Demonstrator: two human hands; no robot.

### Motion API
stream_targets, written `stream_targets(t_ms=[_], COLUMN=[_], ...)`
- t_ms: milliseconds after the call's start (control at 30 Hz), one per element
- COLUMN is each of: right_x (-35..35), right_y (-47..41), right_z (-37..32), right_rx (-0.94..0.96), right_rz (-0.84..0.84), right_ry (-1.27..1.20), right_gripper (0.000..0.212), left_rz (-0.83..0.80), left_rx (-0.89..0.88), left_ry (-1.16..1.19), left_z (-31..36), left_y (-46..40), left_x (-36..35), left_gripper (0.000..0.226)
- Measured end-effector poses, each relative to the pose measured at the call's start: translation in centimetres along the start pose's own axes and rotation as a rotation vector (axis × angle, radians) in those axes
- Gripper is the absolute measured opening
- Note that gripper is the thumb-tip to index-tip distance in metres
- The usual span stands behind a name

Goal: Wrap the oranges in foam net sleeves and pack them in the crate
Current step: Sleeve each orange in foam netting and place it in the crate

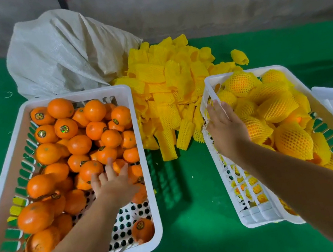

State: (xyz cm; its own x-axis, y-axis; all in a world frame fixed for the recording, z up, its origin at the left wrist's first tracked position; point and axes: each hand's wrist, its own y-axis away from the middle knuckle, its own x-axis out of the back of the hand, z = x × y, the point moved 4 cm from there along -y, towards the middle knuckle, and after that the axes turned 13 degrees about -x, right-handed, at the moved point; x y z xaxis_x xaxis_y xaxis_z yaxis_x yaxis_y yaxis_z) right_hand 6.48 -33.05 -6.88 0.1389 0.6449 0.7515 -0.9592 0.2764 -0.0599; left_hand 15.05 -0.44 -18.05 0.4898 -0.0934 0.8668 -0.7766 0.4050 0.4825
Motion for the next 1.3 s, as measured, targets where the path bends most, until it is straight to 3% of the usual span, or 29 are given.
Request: stream_targets(t_ms=[67, 167, 267, 367, 533, 600, 733, 833, 900, 1000, 1067, 1200, 1300], right_x=[-0.3, -2.2, -5.0, -7.4, -7.5, -6.9, -5.3, -3.8, -2.0, 1.3, 3.6, 9.6, 12.8], right_y=[-1.2, -2.0, -2.6, -3.2, -3.9, -3.6, -1.1, 1.7, 3.6, 6.2, 7.8, 9.0, 9.6], right_z=[-1.4, -4.9, -8.4, -10.2, -11.5, -11.6, -10.0, -9.4, -9.5, -9.9, -9.4, -8.0, -8.6], right_rx=[0.029, 0.067, 0.072, 0.075, 0.090, 0.098, -0.146, -0.446, -0.548, -0.499, -0.482, -0.430, -0.300], right_rz=[-0.045, -0.289, -0.603, -0.714, -0.708, -0.676, -0.294, -0.362, -0.412, -0.489, -0.433, -0.171, -0.036], right_ry=[0.070, -0.212, -0.368, -0.446, -0.521, -0.612, -1.196, -1.584, -1.785, -1.941, -1.986, -2.124, -1.967], right_gripper=[0.048, 0.053, 0.065, 0.063, 0.066, 0.064, 0.018, 0.024, 0.020, 0.023, 0.036, 0.034, 0.035], left_rz=[-0.058, -0.125, -0.038, 0.048, 0.091, 0.063, 0.007, 0.197, 0.341, 0.449, 0.472, 0.554, 0.536], left_rx=[-0.010, -0.053, -0.137, -0.247, -0.236, -0.195, -0.212, -0.186, -0.156, -0.208, -0.247, -0.308, -0.365], left_ry=[0.051, 0.098, 0.183, 0.227, 0.170, 0.196, 0.197, 0.454, 0.665, 1.173, 1.449, 1.521, 1.647], left_z=[1.2, 1.6, 0.3, 0.2, 1.6, 1.5, 1.3, -0.1, -1.1, -0.5, 1.0, 3.6, 5.9], left_y=[-0.3, -0.6, -0.2, 0.0, -0.7, -0.9, 0.6, 3.1, 5.7, 10.1, 12.7, 15.8, 16.9], left_x=[-1.6, -2.8, -2.2, -1.6, -1.6, -0.7, 1.8, 5.4, 7.1, 7.8, 7.3, 5.9, 4.6], left_gripper=[0.095, 0.110, 0.098, 0.090, 0.059, 0.060, 0.079, 0.076, 0.075, 0.066, 0.064, 0.058, 0.058])
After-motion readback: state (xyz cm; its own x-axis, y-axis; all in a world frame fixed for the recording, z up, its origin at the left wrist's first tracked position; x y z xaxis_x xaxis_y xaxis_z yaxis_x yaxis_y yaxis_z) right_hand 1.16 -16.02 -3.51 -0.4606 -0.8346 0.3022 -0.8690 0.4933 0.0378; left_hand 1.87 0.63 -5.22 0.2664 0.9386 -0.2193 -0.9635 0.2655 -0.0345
